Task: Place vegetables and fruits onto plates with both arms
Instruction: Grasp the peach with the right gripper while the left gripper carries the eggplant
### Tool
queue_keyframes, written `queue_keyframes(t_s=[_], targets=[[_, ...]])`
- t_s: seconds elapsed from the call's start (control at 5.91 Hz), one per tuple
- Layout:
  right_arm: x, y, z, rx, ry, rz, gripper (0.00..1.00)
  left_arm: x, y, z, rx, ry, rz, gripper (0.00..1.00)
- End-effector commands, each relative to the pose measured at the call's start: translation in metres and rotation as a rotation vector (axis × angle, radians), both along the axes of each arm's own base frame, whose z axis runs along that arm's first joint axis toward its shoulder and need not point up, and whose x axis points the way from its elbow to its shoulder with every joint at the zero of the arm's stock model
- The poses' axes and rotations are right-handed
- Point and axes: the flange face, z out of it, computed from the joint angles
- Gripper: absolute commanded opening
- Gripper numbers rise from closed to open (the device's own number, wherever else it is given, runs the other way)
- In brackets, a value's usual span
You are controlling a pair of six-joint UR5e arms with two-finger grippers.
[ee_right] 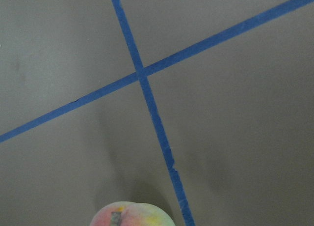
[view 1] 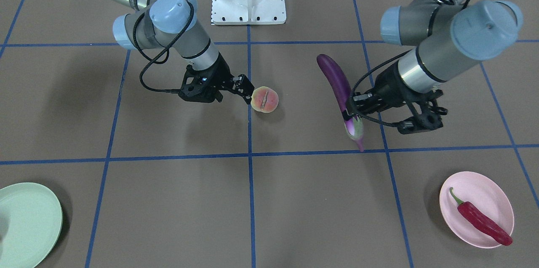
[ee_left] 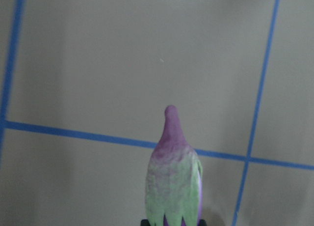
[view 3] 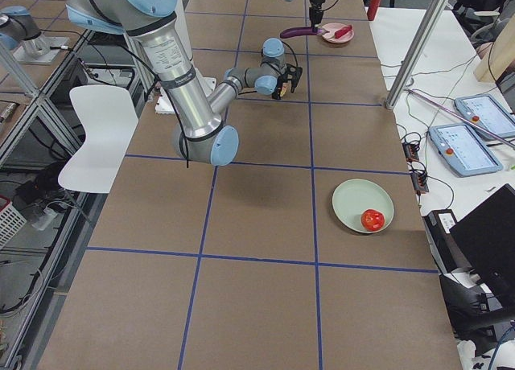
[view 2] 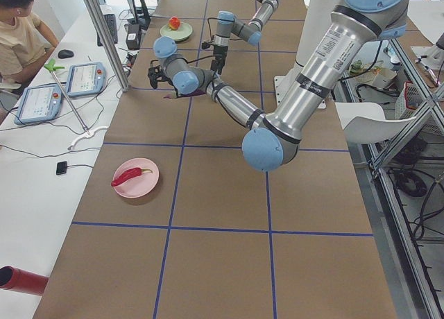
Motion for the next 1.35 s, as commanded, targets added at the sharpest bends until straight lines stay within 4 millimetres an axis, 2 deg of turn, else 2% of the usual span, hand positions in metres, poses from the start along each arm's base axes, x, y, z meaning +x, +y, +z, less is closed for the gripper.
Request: queue_keyframes(t_s=[0.0, 0.17, 0.34, 0.51, 0.68, 0.85, 1.01, 1.18], targets=[[-0.03, 0.004, -0.023, -0.049, -0.015, 0.032, 1.0, -0.046, -0.051, 0.077, -0.038, -0.08, -0.039, 0.0], [-0.042, 0.014, -0.03, -0.048, -0.016, 0.033, 1.0, -0.052, -0.058, 0.086, -0.009, -0.106, -0.04, 0.0], [-0.051, 0.014, -0.029, -0.081, -0.009, 0.045, 1.0, -0.054, -0.062, 0.089, -0.004, -0.124, -0.052, 0.0], [-0.069, 0.007, -0.03, -0.088, 0.013, 0.05, 1.0, -0.054, -0.075, 0.103, -0.023, -0.168, -0.077, 0.0], [-0.072, 0.007, -0.027, -0.093, 0.02, 0.046, 1.0, -0.068, -0.116, 0.102, -0.066, -0.192, -0.116, 0.0], [-0.072, 0.007, -0.026, -0.097, 0.026, 0.044, 1.0, -0.069, -0.124, 0.111, -0.088, -0.205, -0.119, 0.0], [-0.075, 0.01, -0.023, -0.098, 0.032, 0.037, 0.95, -0.072, -0.125, 0.113, -0.091, -0.208, -0.124, 0.0], [-0.076, 0.012, -0.023, -0.098, 0.033, 0.036, 0.58, -0.085, -0.131, 0.126, -0.107, -0.226, -0.145, 0.0]])
